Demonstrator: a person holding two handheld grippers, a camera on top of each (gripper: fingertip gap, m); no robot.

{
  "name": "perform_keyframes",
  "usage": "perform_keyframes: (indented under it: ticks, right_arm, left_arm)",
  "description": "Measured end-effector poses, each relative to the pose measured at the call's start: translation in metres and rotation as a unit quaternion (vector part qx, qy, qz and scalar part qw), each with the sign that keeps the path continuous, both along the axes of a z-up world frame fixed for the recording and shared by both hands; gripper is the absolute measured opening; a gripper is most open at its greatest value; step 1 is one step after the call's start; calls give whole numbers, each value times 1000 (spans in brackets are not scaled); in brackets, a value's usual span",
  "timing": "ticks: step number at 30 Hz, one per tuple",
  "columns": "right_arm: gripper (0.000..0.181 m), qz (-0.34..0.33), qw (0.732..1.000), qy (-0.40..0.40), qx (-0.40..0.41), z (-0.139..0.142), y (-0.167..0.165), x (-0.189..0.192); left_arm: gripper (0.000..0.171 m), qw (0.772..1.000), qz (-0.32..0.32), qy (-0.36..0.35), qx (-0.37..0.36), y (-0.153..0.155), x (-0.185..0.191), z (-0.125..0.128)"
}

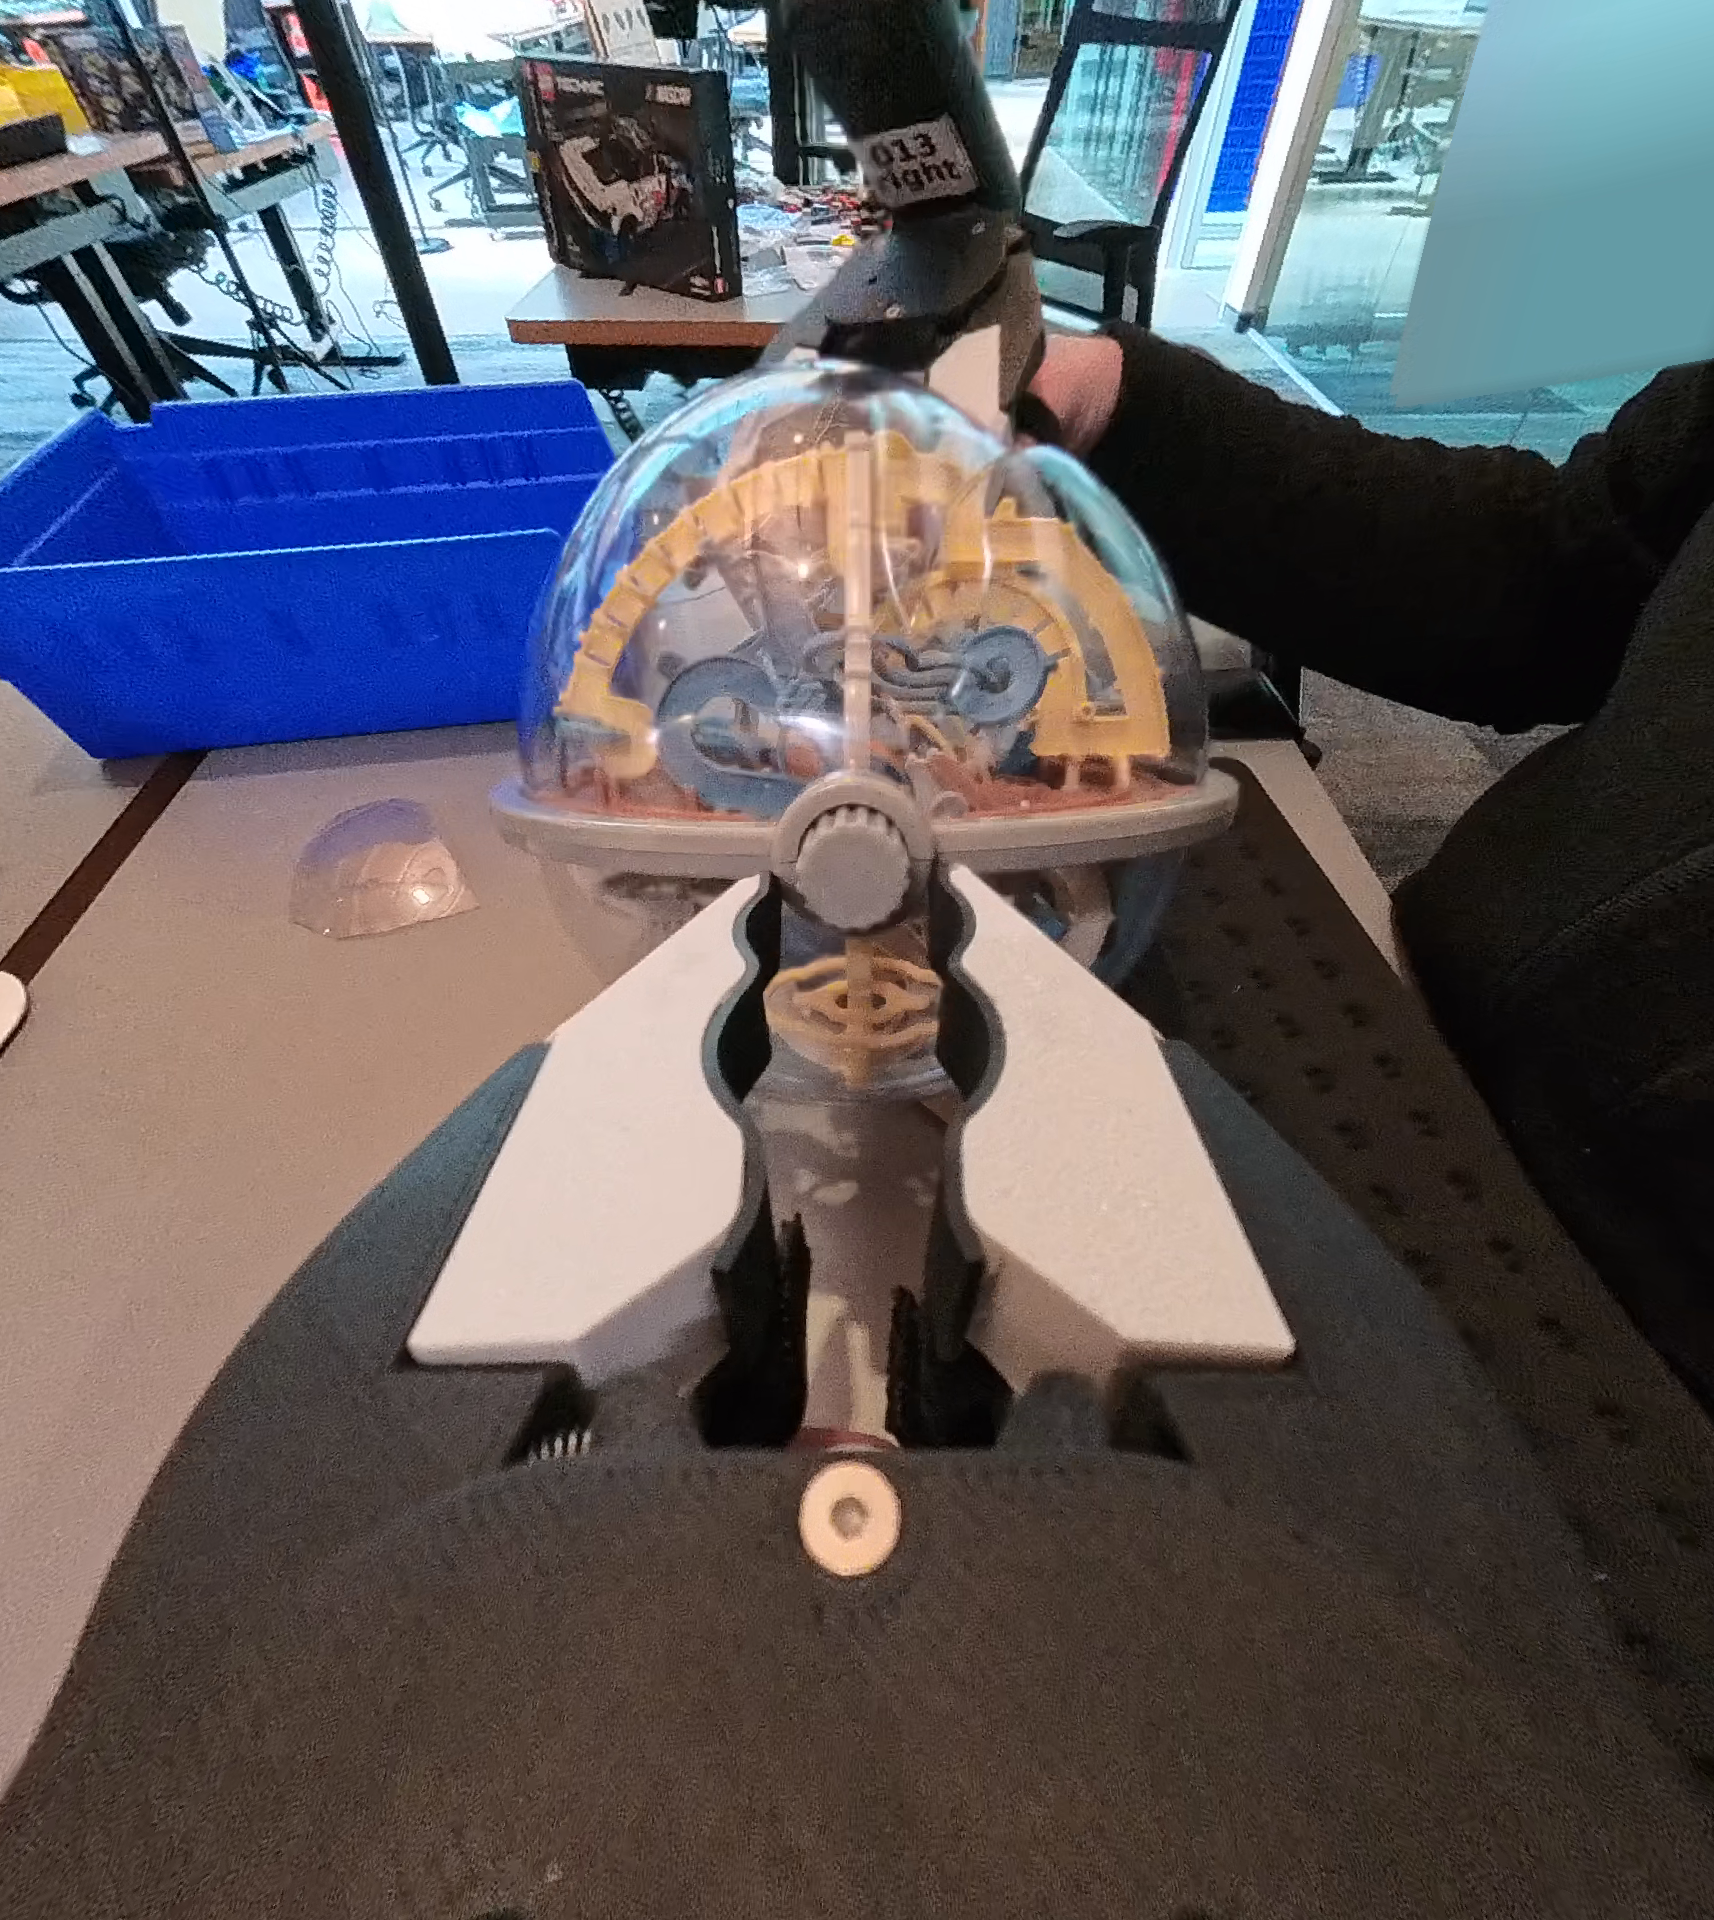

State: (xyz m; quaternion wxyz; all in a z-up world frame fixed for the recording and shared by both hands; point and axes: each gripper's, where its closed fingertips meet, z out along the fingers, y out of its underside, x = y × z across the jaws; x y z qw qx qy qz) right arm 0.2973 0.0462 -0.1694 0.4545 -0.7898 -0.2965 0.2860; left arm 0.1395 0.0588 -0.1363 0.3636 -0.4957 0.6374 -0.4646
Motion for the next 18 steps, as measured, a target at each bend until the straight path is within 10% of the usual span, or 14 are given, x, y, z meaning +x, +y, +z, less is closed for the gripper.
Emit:
perform_keyframes:
  ticks: [9,18]
  right_arm:
    - [97,-72,997,-13,12,17,-12,26]
    - [91,-17,988,-67,136,68,-51,-72]
  left_arm:
    - [24,995,96,-11,-4,10,-20,12]
    - [24,973,223,-21,64,-11,18,34]
